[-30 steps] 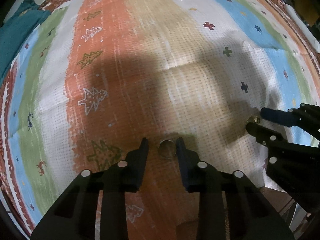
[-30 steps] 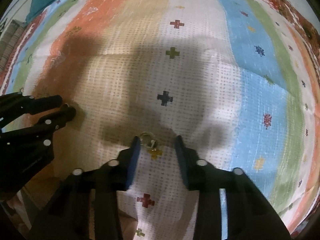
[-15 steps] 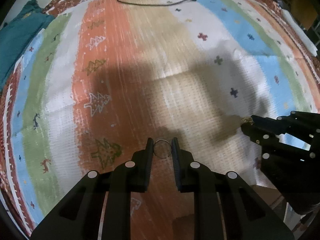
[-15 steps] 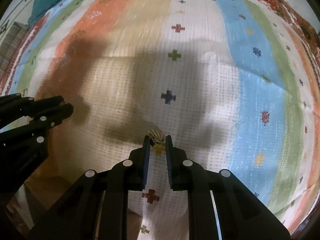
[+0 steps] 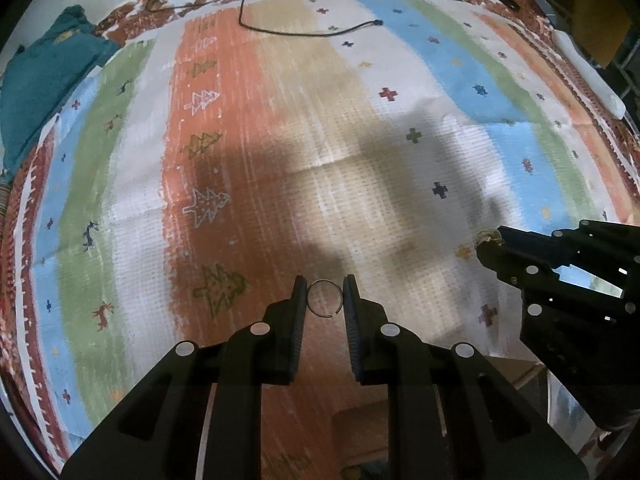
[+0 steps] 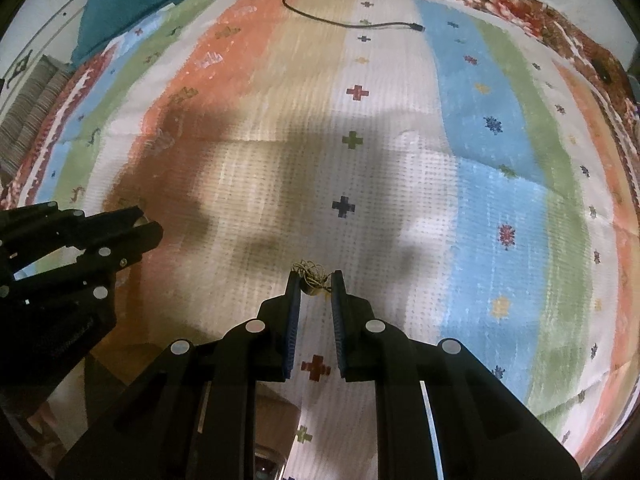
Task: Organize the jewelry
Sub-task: 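Lift and carry both rings with both tools over the tin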
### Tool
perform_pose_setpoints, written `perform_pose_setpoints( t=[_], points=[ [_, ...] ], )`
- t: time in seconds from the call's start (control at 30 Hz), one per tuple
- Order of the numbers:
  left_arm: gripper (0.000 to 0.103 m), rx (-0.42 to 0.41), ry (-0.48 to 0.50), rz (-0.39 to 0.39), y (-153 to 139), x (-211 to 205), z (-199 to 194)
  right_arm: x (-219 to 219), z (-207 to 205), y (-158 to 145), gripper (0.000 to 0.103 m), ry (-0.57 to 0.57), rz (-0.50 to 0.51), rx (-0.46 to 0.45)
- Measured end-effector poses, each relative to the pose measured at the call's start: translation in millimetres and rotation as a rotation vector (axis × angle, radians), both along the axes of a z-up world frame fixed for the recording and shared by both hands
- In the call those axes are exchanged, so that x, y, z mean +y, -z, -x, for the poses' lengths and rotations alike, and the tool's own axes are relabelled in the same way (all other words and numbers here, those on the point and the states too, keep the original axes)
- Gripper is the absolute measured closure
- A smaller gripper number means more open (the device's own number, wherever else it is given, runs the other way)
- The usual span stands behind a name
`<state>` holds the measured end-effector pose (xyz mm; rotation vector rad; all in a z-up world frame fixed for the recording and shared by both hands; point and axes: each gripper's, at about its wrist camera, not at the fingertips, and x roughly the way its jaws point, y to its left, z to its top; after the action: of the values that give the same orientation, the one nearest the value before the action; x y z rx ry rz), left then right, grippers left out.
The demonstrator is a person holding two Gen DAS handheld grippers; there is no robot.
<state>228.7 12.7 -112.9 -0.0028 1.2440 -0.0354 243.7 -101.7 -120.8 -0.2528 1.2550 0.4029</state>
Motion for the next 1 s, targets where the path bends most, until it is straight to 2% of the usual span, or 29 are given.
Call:
perform_pose_setpoints(
  t=[0.6,1.0],
  points=[
    [0.085,-0.095,-0.009,0.014,-36,-7,37,-8,30,-37,0.087,-0.007,-0.022,-0.093],
    [0.085,-0.158,-0.001,0.052,-58,-12,64,-14,54,-51,0.087,-0.015,-0.040,-0.134]
  ],
)
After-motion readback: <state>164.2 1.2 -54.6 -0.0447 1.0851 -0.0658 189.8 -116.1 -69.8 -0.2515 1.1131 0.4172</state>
